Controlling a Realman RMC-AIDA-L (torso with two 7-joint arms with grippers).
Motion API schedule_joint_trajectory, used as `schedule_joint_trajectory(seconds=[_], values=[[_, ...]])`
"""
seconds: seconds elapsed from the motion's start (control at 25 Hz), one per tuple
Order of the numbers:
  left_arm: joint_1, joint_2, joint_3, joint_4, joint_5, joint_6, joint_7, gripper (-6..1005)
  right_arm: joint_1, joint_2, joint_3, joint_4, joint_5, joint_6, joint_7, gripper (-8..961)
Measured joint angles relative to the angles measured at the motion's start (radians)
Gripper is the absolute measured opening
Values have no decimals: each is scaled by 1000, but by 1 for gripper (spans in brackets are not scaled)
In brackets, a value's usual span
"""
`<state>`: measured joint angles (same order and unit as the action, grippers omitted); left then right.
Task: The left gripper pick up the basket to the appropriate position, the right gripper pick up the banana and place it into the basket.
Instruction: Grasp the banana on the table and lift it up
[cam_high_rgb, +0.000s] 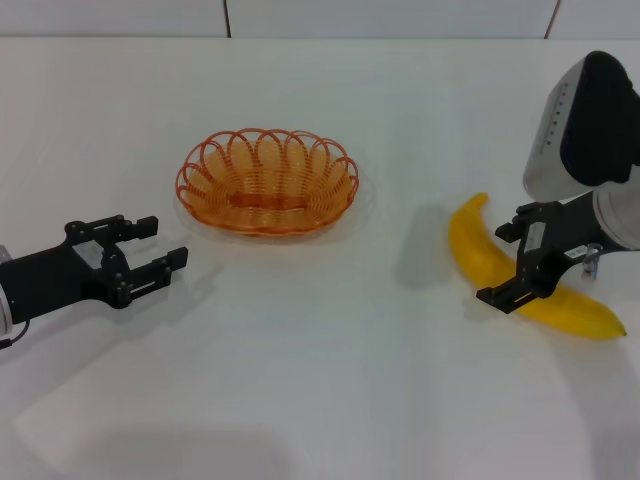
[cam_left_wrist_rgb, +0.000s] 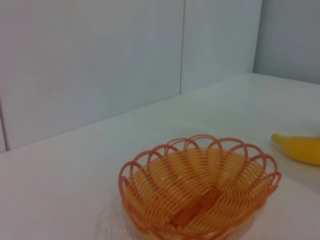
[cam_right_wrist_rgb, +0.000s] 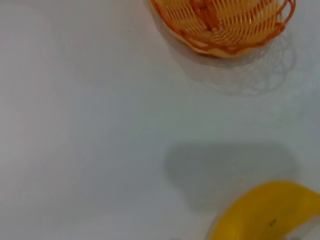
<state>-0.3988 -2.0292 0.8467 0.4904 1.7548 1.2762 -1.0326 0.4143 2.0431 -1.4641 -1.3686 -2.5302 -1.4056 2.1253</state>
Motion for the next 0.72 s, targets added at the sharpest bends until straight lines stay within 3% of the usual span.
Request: schedule_joint_trajectory(seconds=[0.72], values=[[-5, 0, 0, 1, 0, 0, 0, 594, 26, -2, -9, 41, -23, 23, 1, 887]])
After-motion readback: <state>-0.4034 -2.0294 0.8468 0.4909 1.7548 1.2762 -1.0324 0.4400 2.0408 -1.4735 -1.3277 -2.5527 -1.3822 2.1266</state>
